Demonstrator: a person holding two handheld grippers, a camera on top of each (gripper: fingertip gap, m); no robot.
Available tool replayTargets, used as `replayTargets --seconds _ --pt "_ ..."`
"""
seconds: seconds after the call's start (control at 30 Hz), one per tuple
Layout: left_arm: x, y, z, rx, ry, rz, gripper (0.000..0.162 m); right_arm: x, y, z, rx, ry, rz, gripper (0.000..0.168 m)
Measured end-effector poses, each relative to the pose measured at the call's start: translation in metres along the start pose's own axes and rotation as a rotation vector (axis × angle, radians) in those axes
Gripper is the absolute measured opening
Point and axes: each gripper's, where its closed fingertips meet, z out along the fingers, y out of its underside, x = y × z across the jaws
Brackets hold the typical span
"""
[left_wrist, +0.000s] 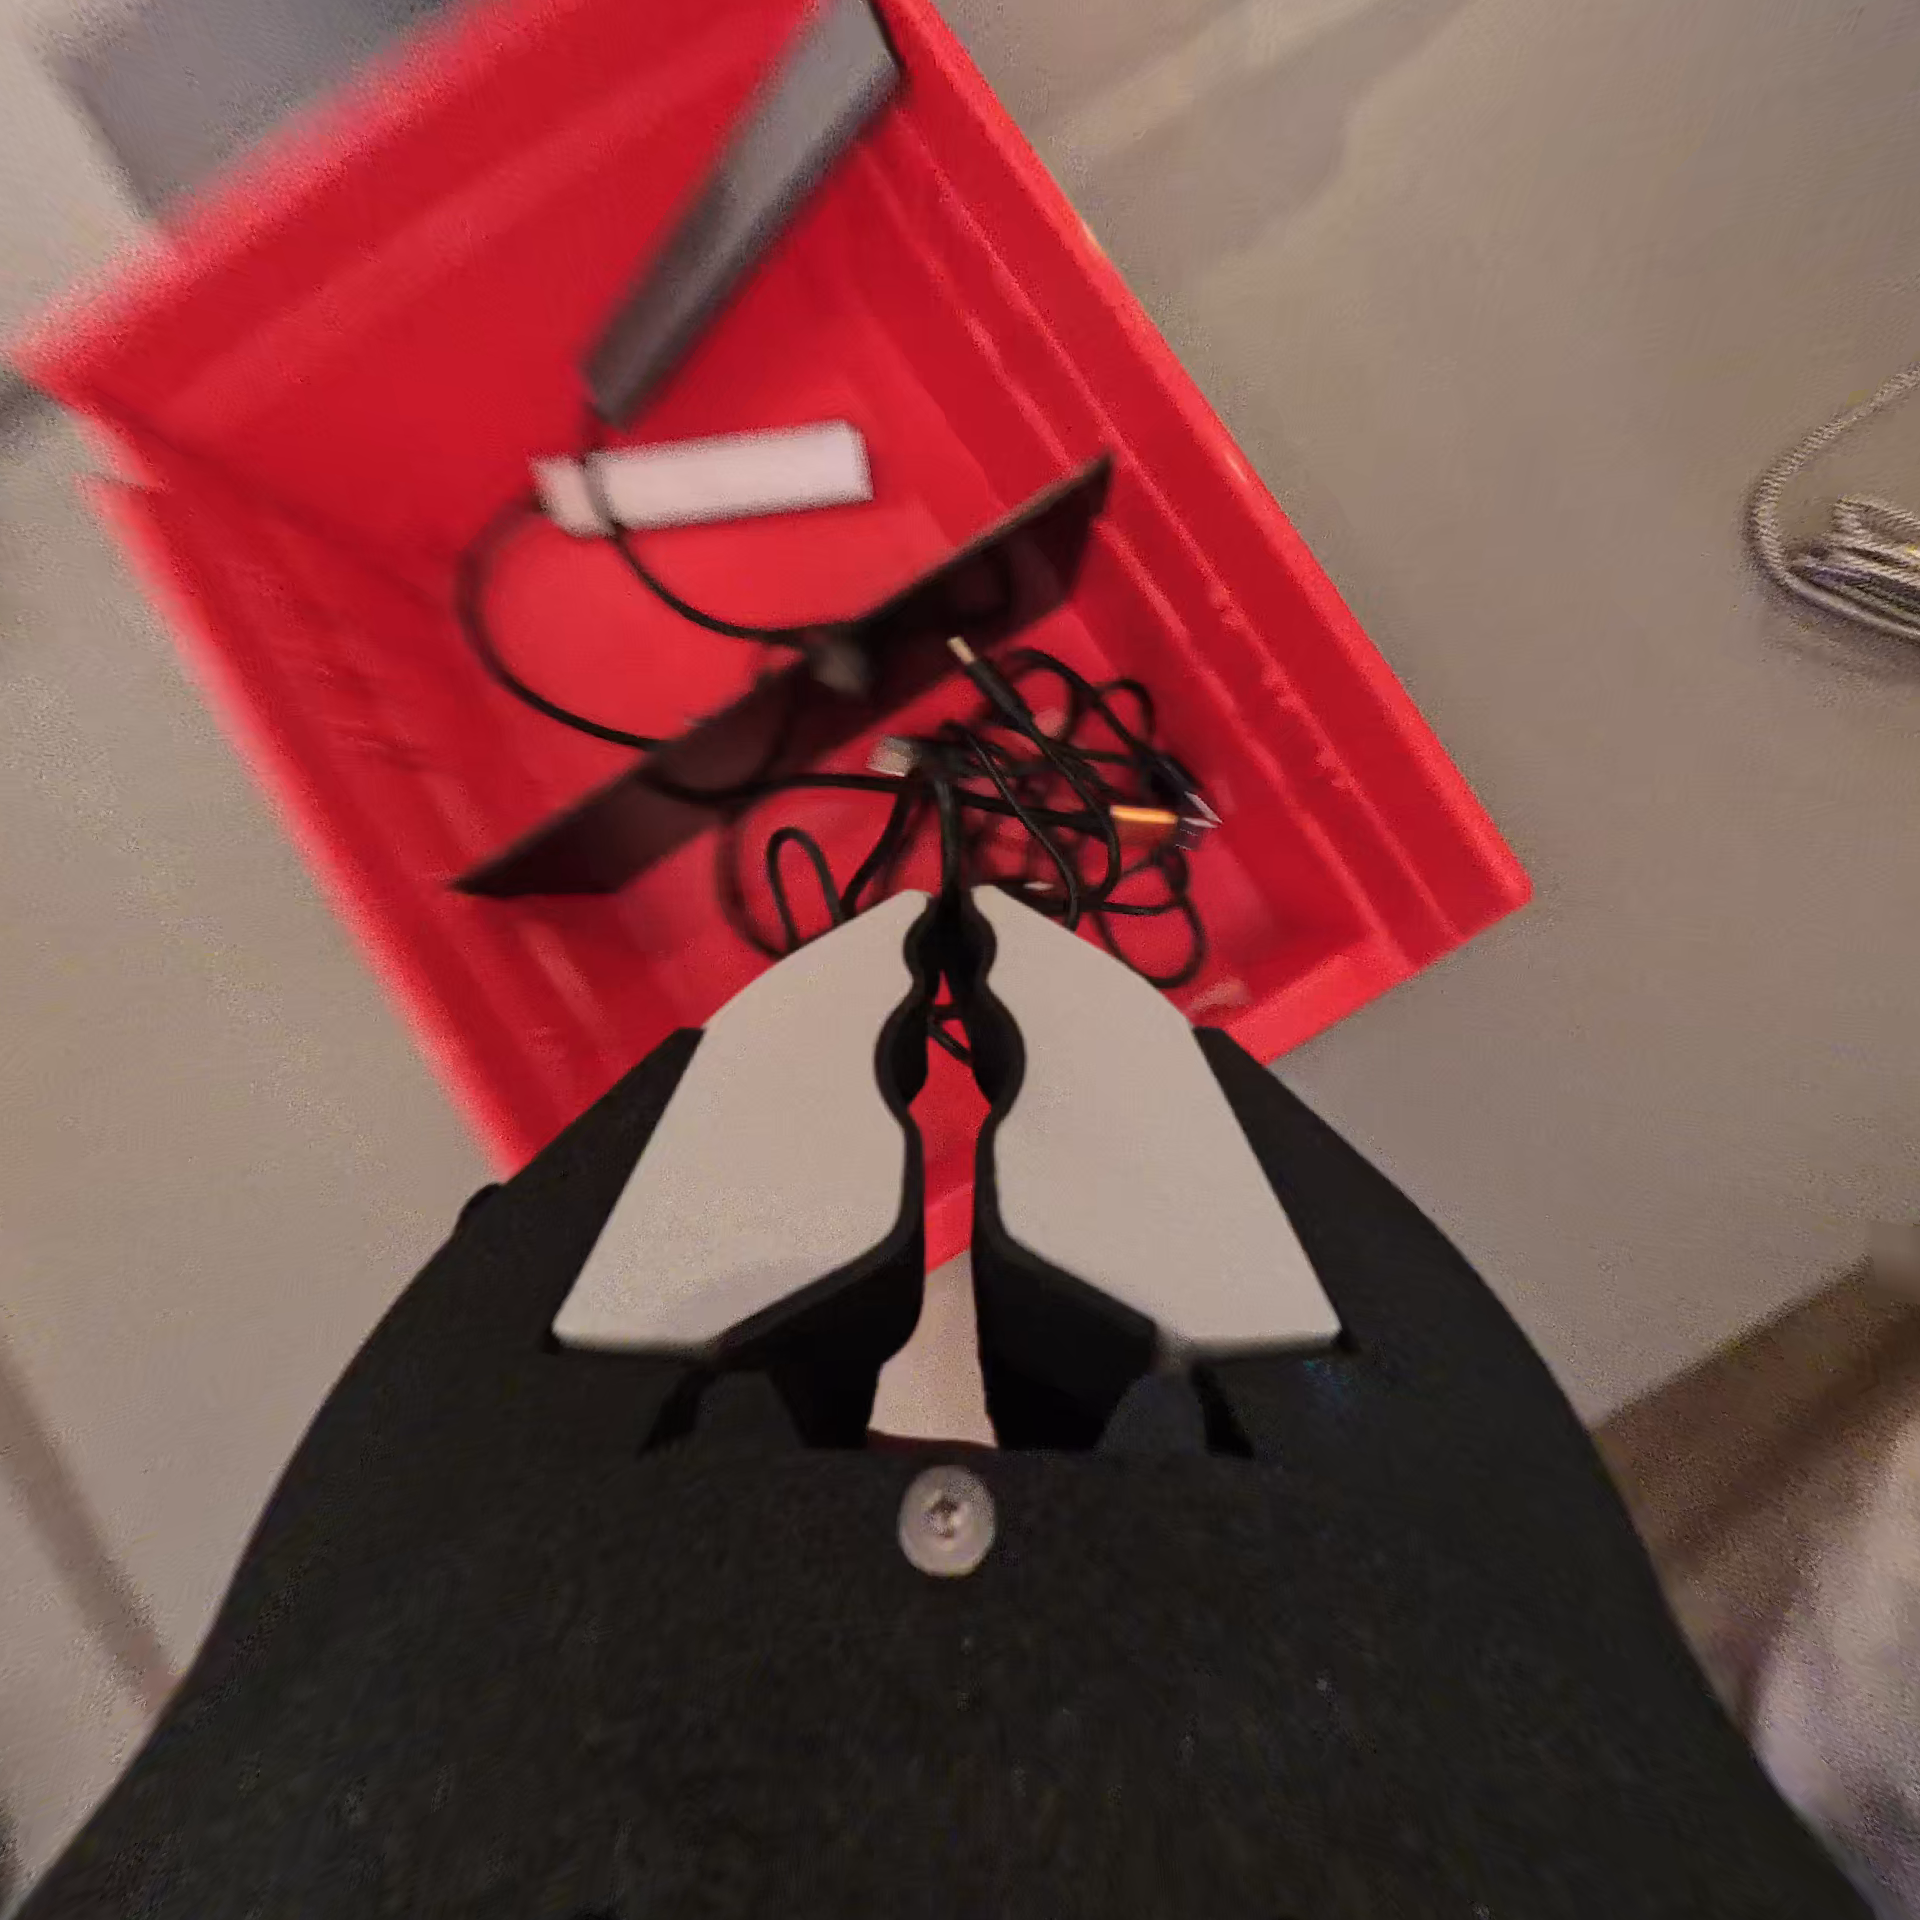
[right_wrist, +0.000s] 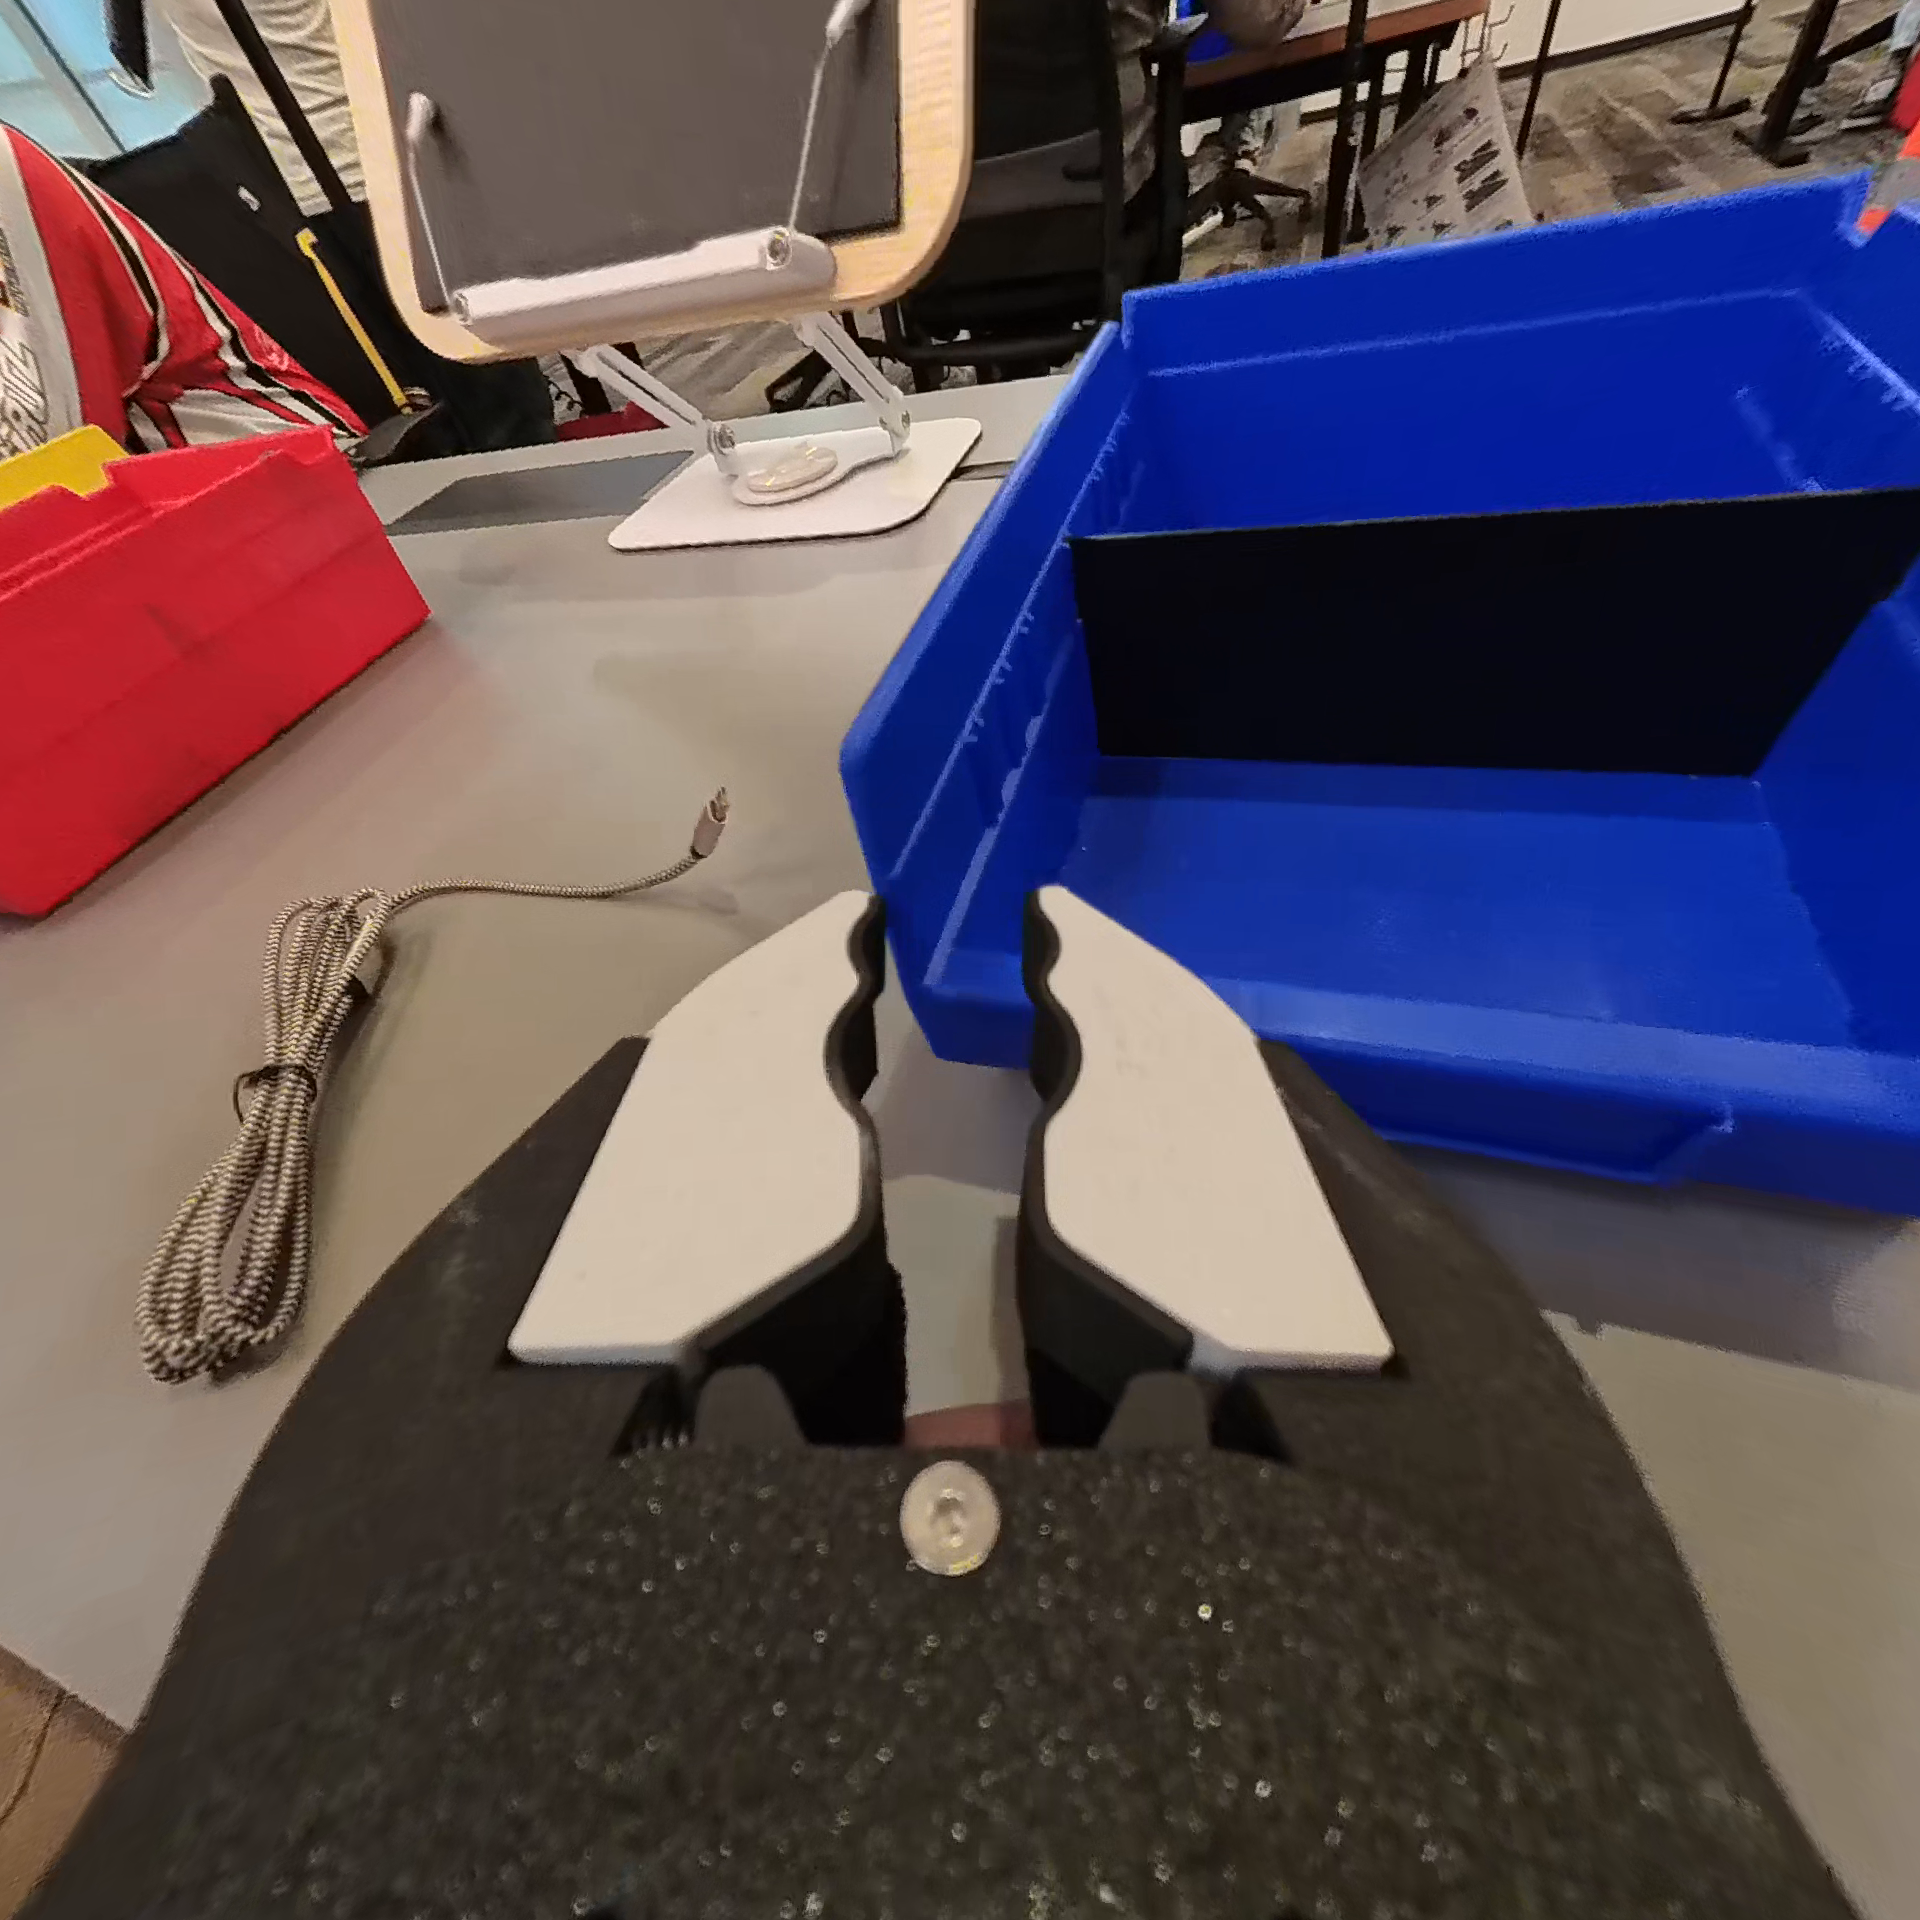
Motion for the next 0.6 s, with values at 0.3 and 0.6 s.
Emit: replayTargets --seconds 0.3,0.6 --pt "0.005 -0.091 -0.116 0.502 -0.252 0.163 0.002 -0.008 -0.006 -0.009 0.022 -0.019 -0.021 0.024" --pt "0.069 -0.176 -0.231 0.809 -0.475 0.374 0.002 -0.012 -0.010 -0.018 0.046 -0.032 -0.026 0.024"
